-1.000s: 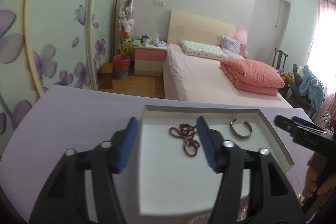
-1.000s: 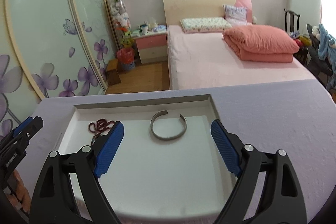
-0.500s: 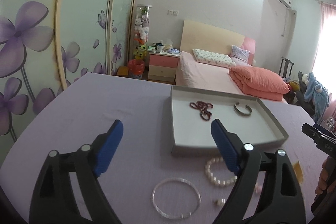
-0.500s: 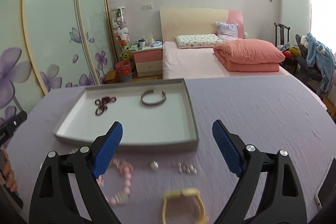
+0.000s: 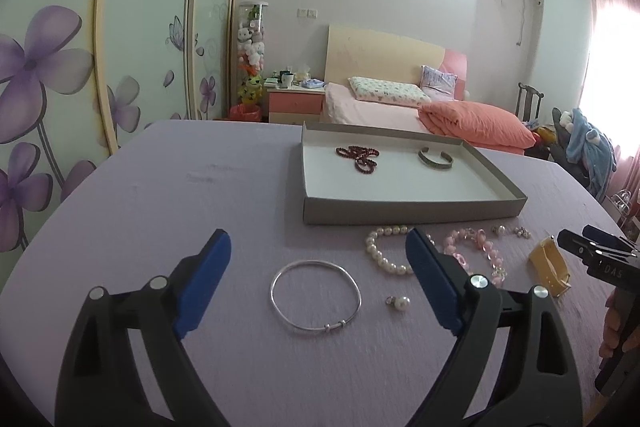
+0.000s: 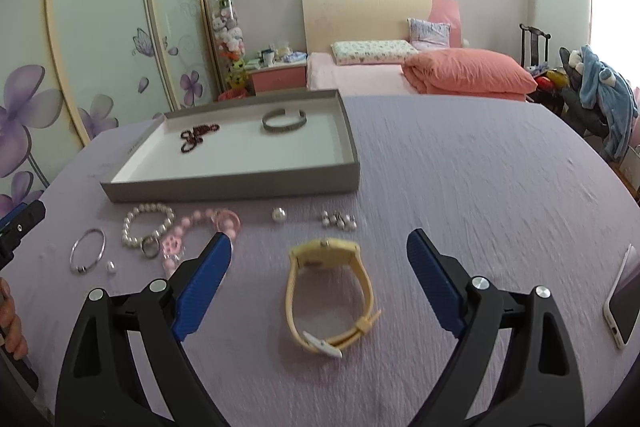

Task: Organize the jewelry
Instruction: 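Withdraw left tool from the tray while right tool grasps the yellow watch, then grasp the thin silver bangle with left tool while right tool holds the yellow watch, then carry the silver bangle and yellow watch over the tray with both tools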

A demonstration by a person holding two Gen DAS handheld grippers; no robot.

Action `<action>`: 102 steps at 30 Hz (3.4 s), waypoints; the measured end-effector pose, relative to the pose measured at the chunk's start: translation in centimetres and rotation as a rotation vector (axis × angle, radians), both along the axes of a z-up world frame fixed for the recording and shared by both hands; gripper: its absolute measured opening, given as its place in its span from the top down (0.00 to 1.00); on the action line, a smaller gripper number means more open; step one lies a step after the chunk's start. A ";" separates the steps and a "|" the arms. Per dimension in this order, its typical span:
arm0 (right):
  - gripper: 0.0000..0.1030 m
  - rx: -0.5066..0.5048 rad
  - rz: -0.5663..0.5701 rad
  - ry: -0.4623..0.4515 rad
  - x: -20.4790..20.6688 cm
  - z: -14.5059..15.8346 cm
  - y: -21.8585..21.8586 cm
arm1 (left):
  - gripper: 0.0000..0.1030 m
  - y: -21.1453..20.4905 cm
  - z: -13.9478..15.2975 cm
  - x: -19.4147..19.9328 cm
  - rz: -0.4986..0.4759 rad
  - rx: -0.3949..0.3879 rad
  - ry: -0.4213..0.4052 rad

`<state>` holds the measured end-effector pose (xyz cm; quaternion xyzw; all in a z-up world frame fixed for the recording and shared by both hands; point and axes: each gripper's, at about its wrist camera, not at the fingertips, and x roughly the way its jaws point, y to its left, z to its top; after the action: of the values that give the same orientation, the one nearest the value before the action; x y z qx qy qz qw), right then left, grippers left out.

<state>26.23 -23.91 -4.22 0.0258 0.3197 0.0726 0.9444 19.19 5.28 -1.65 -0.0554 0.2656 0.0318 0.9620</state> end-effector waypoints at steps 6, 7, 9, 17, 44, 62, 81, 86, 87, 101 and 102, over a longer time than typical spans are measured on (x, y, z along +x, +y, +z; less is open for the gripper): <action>0.13 -0.059 -0.010 0.080 0.2 -1.8 0.5 | 0.15 0.0 -0.5 0.0 0.008 -0.006 0.021; 0.13 -0.067 -0.016 0.094 0.3 -2.1 0.5 | 0.15 0.0 -0.7 0.0 0.009 -0.006 0.023; 0.13 -0.076 -0.027 0.122 0.7 -2.7 0.5 | 0.15 0.1 -0.9 -0.2 0.010 -0.006 0.028; 0.54 -0.067 -0.039 0.190 1.2 -3.6 -0.2 | 0.15 0.1 -1.4 0.0 0.011 -0.004 0.050; 0.65 -0.131 -0.045 0.211 0.0 -3.7 -0.3 | 0.15 -0.5 -6.1 5.3 0.001 0.103 0.394; 0.65 -0.123 -0.043 0.215 0.0 -3.7 -0.4 | 0.31 -1.3 -6.0 6.2 -0.026 0.075 0.396; 0.65 -0.115 -0.040 0.218 0.1 -3.6 -0.5 | 0.31 -0.7 -4.8 4.6 -0.013 0.042 0.358; 0.65 -0.115 -0.040 0.218 0.2 -3.6 -0.5 | 0.31 -1.0 -4.7 4.3 -0.018 0.039 0.354; 0.65 -0.115 -0.040 0.218 0.2 -3.6 -0.5 | 0.31 -1.0 -4.7 4.3 -0.018 0.037 0.353; 0.66 -0.114 -0.014 0.180 -0.2 -2.7 0.2 | 0.31 -0.9 -3.2 3.3 -0.022 0.017 0.303; 0.66 -0.119 -0.011 0.161 -0.4 -2.3 0.4 | 0.31 -0.8 -2.9 3.2 -0.021 0.013 0.293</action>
<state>25.84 -23.48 -6.51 -0.0228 0.3981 0.0458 0.9159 22.41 4.47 -4.54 -0.0410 0.4034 0.0311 0.9136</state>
